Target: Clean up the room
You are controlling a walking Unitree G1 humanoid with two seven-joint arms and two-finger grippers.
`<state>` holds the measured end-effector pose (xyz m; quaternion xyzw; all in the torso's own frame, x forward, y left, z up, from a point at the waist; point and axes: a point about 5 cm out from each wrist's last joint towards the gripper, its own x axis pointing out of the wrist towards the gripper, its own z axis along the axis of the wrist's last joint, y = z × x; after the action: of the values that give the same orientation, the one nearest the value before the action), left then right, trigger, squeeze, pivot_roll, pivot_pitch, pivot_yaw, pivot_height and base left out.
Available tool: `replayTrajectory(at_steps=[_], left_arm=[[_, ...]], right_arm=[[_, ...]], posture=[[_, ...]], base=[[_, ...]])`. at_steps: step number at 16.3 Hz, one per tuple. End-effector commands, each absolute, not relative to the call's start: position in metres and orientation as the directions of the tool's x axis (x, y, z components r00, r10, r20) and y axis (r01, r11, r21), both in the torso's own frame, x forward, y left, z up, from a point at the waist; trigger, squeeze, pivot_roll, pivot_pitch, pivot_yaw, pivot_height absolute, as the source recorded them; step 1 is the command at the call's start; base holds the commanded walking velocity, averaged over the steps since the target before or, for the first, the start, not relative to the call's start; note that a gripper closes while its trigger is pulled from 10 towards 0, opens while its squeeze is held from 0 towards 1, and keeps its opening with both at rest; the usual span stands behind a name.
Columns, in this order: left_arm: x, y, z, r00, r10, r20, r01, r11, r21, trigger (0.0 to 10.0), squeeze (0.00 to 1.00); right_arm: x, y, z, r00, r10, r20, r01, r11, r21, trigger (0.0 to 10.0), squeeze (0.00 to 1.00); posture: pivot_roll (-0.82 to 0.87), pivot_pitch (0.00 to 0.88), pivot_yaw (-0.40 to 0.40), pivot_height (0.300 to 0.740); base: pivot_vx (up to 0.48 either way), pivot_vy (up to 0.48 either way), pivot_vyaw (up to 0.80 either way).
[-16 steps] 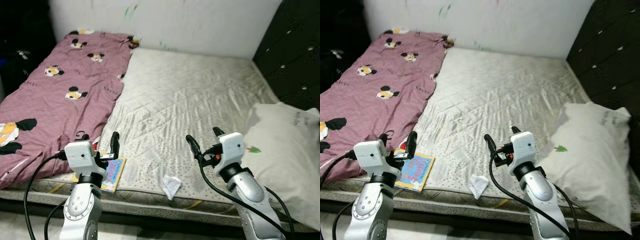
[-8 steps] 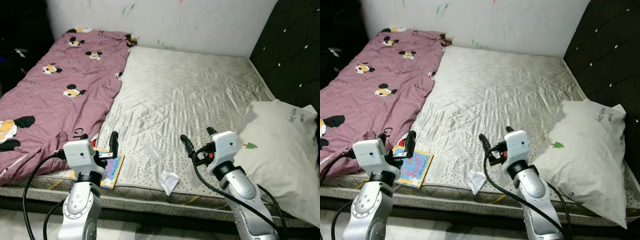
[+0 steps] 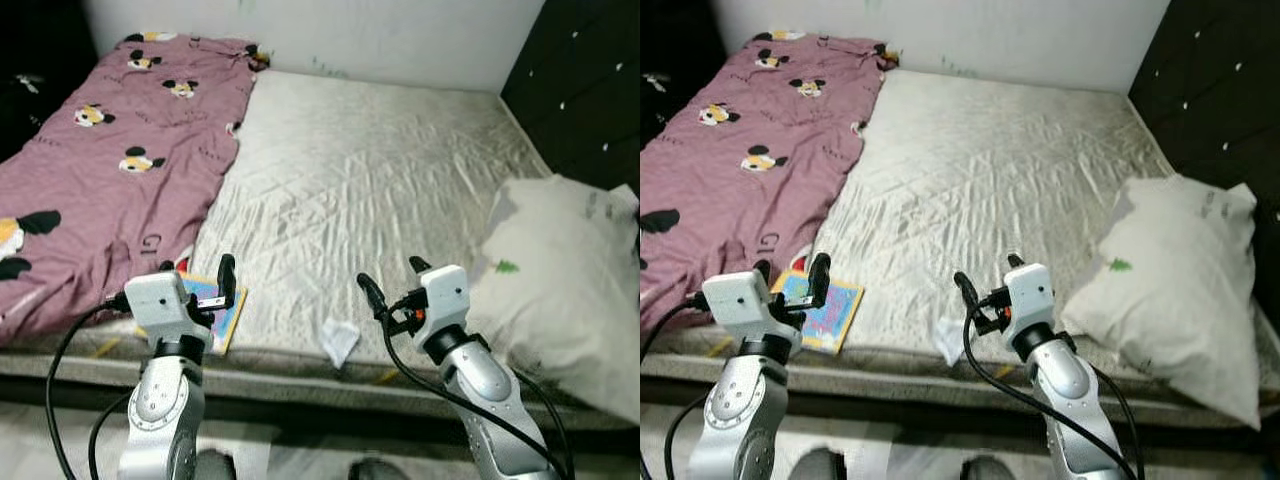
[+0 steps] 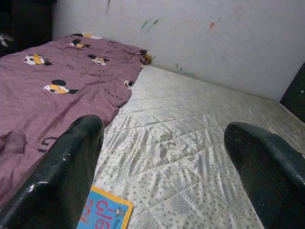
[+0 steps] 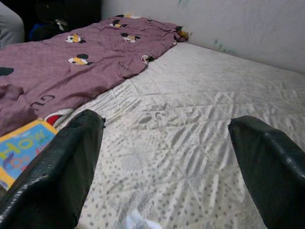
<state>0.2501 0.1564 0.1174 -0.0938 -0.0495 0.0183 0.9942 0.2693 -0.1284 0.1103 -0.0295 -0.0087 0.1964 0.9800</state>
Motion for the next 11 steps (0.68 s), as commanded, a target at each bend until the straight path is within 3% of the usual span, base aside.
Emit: replayTrajectory(at_steps=[1,9,11], left_arm=[[0.2496,0.1575,0.1179,0.994,0.06,0.093,-0.042,0.982,-0.183,10.0,0.0],[0.2522,0.1553,0.1199,0.993,0.062,0.105,-0.041,0.981,-0.187,10.0,0.0],[0.2521,0.1539,0.1202,0.992,0.06,0.107,-0.039,0.981,-0.189,10.0,0.0]], right_arm=[[0.2697,-0.1286,0.1127,0.921,0.389,0.016,-0.387,0.919,-0.073,10.0,0.0],[0.2751,-0.1297,0.1096,0.933,0.361,-0.013,-0.358,0.921,-0.154,10.0,0.0],[0.2747,-0.1264,0.1103,0.926,0.378,-0.013,-0.37,0.897,-0.241,10.0,0.0]], posture=[[-0.03,0.107,-0.078,0.601],[-0.03,0.104,-0.082,0.588],[-0.04,0.105,-0.084,0.588]], base=[[0.0,0.0,0.0],[0.0,0.0,0.0],[0.0,0.0,0.0]])
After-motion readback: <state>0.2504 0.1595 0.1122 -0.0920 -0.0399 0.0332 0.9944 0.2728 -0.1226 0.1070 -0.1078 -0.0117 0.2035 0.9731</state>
